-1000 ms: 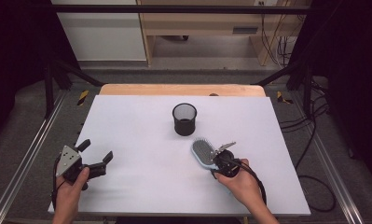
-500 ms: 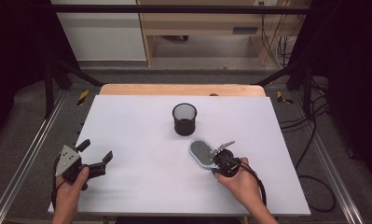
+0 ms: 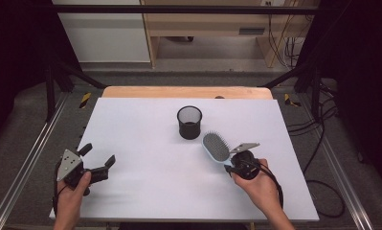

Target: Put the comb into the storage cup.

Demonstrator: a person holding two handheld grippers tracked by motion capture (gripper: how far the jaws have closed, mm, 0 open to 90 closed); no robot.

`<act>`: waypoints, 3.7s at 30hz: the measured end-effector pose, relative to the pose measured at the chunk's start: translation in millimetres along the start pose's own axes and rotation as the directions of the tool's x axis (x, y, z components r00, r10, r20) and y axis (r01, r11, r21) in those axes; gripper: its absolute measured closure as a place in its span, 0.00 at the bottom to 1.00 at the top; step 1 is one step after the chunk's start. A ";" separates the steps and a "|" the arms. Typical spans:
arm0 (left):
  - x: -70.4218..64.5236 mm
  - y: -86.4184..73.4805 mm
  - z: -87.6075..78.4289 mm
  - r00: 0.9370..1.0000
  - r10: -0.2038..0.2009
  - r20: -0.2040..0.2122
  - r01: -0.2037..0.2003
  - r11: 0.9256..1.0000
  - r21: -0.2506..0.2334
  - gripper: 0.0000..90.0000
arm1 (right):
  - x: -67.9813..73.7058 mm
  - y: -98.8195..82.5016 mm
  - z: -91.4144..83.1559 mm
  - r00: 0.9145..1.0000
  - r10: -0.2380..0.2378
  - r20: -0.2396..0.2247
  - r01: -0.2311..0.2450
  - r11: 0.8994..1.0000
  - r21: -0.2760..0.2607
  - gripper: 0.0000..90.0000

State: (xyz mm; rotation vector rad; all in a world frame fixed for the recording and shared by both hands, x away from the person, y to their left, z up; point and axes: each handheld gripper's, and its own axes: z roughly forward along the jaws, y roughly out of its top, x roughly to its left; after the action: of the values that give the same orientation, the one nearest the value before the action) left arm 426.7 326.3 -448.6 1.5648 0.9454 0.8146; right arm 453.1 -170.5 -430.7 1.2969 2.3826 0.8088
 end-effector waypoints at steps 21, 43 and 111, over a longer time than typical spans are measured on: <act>-3.3 3.4 -6.1 0.999 -0.035 0.001 0.035 0.999 -0.028 0.03 | -12.7 14.5 -2.0 0.998 0.061 0.005 -0.055 0.927 -0.371 0.78; -36.1 47.1 2.4 0.982 -0.135 0.135 0.147 0.985 -0.086 0.03 | 16.7 23.1 6.8 0.997 -0.037 -0.069 -0.003 0.865 -0.501 0.78; -168.6 112.1 139.1 0.799 -0.392 0.456 0.388 0.915 0.106 0.26 | 54.5 24.5 2.9 0.989 -0.115 -0.091 0.036 0.790 -0.611 0.78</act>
State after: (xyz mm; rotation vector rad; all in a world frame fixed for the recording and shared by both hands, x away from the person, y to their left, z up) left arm 490.7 103.4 -367.5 1.4103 0.8623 0.1209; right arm 441.3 -113.2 -418.2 0.8893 1.9646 1.5109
